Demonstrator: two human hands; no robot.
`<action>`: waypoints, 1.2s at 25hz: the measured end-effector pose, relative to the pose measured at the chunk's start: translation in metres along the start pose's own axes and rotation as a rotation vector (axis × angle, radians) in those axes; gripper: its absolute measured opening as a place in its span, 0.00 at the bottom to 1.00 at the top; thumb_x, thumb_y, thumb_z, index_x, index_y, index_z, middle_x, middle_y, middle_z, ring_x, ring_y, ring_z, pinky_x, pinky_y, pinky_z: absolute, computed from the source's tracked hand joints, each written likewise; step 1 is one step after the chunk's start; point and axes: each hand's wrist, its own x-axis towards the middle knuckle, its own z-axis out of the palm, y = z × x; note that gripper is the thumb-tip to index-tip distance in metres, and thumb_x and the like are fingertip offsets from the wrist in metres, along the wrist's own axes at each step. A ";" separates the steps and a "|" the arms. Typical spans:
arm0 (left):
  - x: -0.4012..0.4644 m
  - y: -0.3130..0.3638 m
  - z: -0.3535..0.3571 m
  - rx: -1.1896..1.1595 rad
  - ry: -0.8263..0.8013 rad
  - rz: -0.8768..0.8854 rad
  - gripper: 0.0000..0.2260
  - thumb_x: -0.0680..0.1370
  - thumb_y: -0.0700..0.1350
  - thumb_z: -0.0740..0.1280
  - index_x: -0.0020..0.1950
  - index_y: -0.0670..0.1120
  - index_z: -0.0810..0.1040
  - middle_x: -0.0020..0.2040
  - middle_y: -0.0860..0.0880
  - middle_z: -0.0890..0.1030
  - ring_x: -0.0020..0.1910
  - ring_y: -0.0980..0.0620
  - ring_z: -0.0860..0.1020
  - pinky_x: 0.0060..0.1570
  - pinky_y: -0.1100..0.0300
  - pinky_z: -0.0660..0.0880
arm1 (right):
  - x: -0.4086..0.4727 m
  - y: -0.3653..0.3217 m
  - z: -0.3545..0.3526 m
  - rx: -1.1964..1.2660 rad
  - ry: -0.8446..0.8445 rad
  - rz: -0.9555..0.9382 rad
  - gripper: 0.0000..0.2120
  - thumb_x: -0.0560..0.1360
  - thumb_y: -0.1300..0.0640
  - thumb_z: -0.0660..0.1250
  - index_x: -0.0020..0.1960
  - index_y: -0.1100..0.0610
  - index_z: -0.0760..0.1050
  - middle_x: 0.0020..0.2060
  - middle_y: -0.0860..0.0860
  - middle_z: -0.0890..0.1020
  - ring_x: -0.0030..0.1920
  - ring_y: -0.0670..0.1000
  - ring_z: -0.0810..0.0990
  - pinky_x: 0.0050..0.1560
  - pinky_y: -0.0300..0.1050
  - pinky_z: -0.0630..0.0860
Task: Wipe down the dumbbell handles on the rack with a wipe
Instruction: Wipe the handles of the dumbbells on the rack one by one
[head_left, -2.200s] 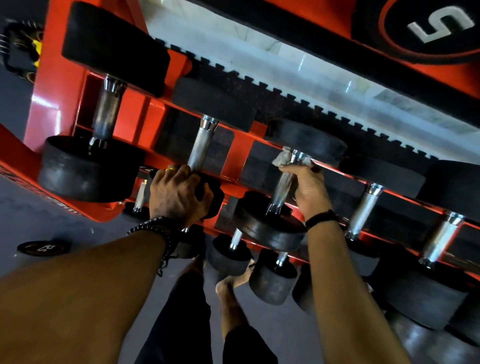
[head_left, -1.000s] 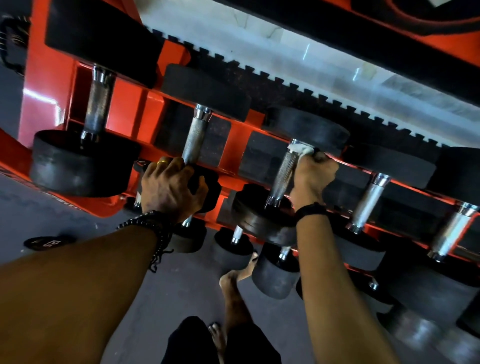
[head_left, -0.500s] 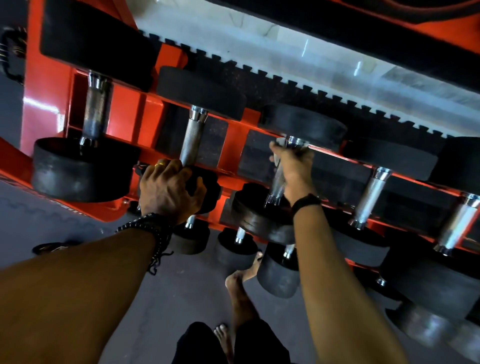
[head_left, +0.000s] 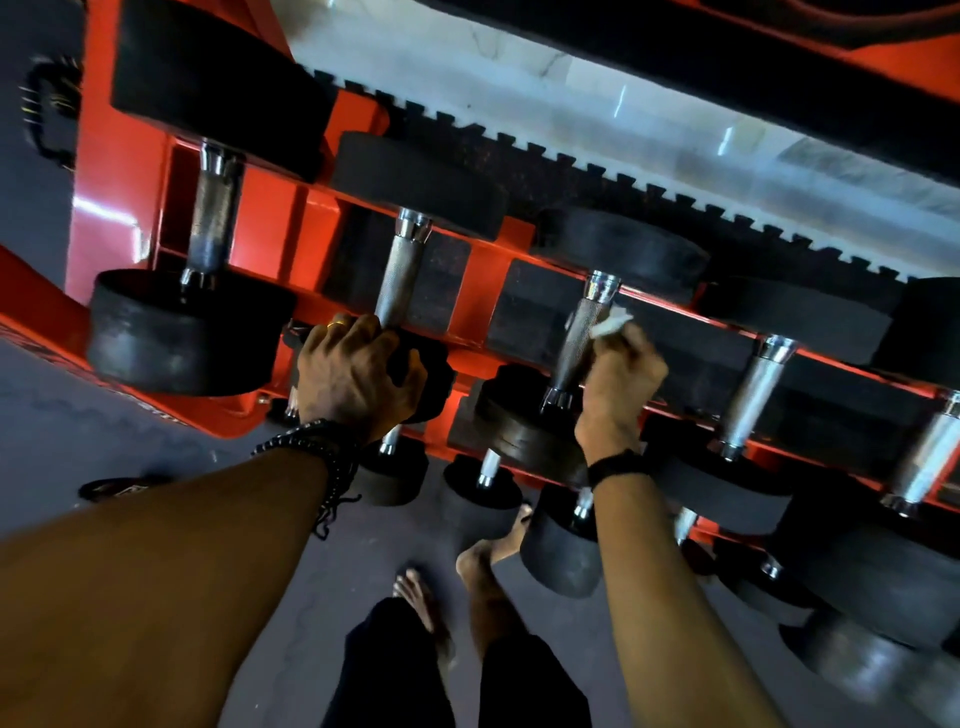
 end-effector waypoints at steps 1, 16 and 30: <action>0.000 0.000 0.000 0.005 -0.002 -0.006 0.16 0.74 0.52 0.63 0.35 0.43 0.80 0.35 0.44 0.77 0.37 0.39 0.76 0.39 0.50 0.71 | -0.007 0.003 -0.005 -0.022 0.033 -0.042 0.15 0.74 0.74 0.66 0.36 0.57 0.75 0.32 0.50 0.75 0.35 0.38 0.75 0.44 0.34 0.76; 0.003 -0.001 -0.007 -0.065 -0.155 -0.037 0.16 0.73 0.54 0.66 0.33 0.43 0.77 0.36 0.44 0.78 0.39 0.39 0.76 0.41 0.50 0.69 | -0.050 0.008 -0.004 -0.575 0.015 -0.643 0.05 0.73 0.63 0.71 0.44 0.63 0.75 0.36 0.56 0.78 0.35 0.54 0.76 0.39 0.41 0.72; 0.008 -0.060 -0.048 -0.482 -0.422 0.260 0.19 0.74 0.61 0.61 0.47 0.50 0.84 0.47 0.52 0.84 0.49 0.47 0.81 0.47 0.54 0.77 | -0.067 -0.004 -0.004 -0.574 0.056 -0.489 0.14 0.74 0.56 0.62 0.55 0.65 0.72 0.37 0.51 0.77 0.34 0.43 0.75 0.35 0.34 0.70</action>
